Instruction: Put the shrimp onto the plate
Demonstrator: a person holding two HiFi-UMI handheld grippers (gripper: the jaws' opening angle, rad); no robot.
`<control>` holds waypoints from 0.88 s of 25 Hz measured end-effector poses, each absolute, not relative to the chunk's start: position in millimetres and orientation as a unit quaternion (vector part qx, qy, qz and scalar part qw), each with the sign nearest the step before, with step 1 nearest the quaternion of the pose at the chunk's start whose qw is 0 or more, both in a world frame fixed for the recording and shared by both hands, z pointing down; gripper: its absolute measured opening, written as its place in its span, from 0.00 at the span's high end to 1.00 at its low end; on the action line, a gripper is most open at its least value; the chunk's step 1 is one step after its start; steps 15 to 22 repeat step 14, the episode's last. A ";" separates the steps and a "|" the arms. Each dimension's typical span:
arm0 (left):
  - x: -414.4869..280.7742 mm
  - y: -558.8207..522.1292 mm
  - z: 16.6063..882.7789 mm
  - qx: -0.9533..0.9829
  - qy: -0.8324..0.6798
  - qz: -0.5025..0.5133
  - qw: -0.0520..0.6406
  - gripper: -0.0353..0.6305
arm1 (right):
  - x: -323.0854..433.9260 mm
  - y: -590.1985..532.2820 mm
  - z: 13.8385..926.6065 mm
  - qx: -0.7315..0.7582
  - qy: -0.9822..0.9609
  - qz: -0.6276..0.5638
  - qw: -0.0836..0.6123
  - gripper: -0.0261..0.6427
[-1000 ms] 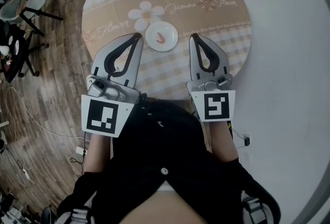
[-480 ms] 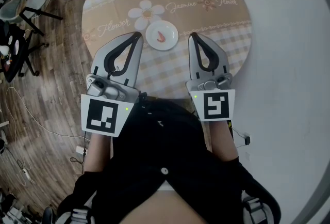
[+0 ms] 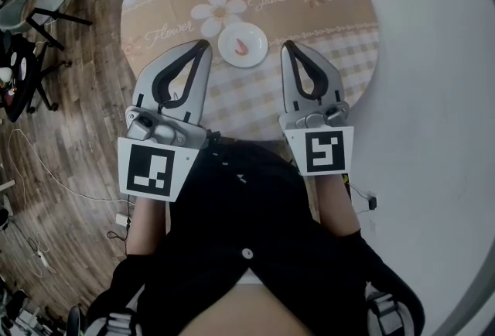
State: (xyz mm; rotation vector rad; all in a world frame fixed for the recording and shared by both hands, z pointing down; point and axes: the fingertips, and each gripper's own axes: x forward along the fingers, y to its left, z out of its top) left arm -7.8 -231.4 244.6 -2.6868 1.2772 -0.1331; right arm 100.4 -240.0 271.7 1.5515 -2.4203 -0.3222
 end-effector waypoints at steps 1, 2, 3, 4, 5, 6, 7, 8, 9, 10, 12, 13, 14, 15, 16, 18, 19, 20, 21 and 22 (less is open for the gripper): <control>-8.1 -231.6 244.3 -0.899 0.428 -0.044 0.082 0.94 | 99.9 -240.0 272.0 0.532 -0.831 -0.110 0.124 0.96; -8.1 -231.8 244.0 -0.899 0.428 -0.044 0.082 0.94 | 99.6 -240.1 271.8 0.531 -0.831 -0.110 0.123 0.96; -8.0 -231.9 244.1 -0.899 0.428 -0.045 0.082 0.94 | 99.3 -240.1 271.6 0.531 -0.831 -0.111 0.123 0.96; -8.0 -232.0 244.3 -0.899 0.428 -0.045 0.082 0.94 | 99.0 -240.2 271.7 0.530 -0.831 -0.111 0.123 0.96; -8.0 -232.1 244.6 -0.899 0.428 -0.046 0.083 0.94 | 98.7 -240.4 272.0 0.530 -0.832 -0.112 0.123 0.96; -8.1 -232.3 244.7 -0.899 0.428 -0.045 0.083 0.94 | 98.4 -240.7 272.3 0.530 -0.832 -0.111 0.123 0.96; -8.3 -232.4 244.6 -0.899 0.428 -0.045 0.083 0.94 | 98.0 -240.9 272.5 0.530 -0.832 -0.111 0.124 0.96; -8.5 -232.4 244.3 -0.899 0.428 -0.044 0.083 0.94 | 97.6 -241.0 272.5 0.529 -0.832 -0.111 0.124 0.96; -8.8 -232.5 244.0 -0.899 0.427 -0.044 0.082 0.94 | 97.2 -241.2 272.2 0.529 -0.832 -0.110 0.125 0.96; -9.1 -232.5 243.7 -0.899 0.427 -0.044 0.082 0.94 | 96.8 -241.3 271.7 0.529 -0.832 -0.111 0.125 0.96; -9.4 -232.5 243.2 -0.900 0.426 -0.044 0.082 0.94 | 96.1 -241.3 270.5 0.529 -0.832 -0.112 0.125 0.96; -9.5 -232.4 243.0 -0.900 0.426 -0.044 0.082 0.94 | 95.8 -241.3 270.0 0.529 -0.832 -0.113 0.125 0.96; -9.6 -232.3 242.8 -0.900 0.426 -0.045 0.082 0.94 | 95.5 -241.3 269.6 0.529 -0.832 -0.114 0.125 0.96; -9.6 -232.3 242.8 -0.900 0.426 -0.045 0.082 0.94 | 95.5 -241.3 269.6 0.529 -0.832 -0.114 0.125 0.96; -9.6 -232.3 242.8 -0.900 0.426 -0.045 0.082 0.94 | 95.5 -241.3 269.6 0.529 -0.832 -0.114 0.125 0.96; -9.6 -232.3 242.8 -0.900 0.426 -0.045 0.082 0.94 | 95.5 -241.3 269.6 0.529 -0.832 -0.114 0.125 0.96; -9.6 -232.3 242.8 -0.900 0.426 -0.045 0.082 0.94 | 95.5 -241.3 269.6 0.529 -0.832 -0.114 0.125 0.96; -9.6 -232.3 242.8 -0.900 0.426 -0.045 0.082 0.94 | 95.5 -241.3 269.6 0.529 -0.832 -0.114 0.125 0.96; -9.6 -232.3 242.8 -0.900 0.426 -0.045 0.082 0.94 | 95.5 -241.3 269.6 0.529 -0.832 -0.114 0.125 0.96; -9.6 -232.3 242.8 -0.900 0.426 -0.045 0.082 0.94 | 95.5 -241.3 269.6 0.529 -0.832 -0.114 0.125 0.96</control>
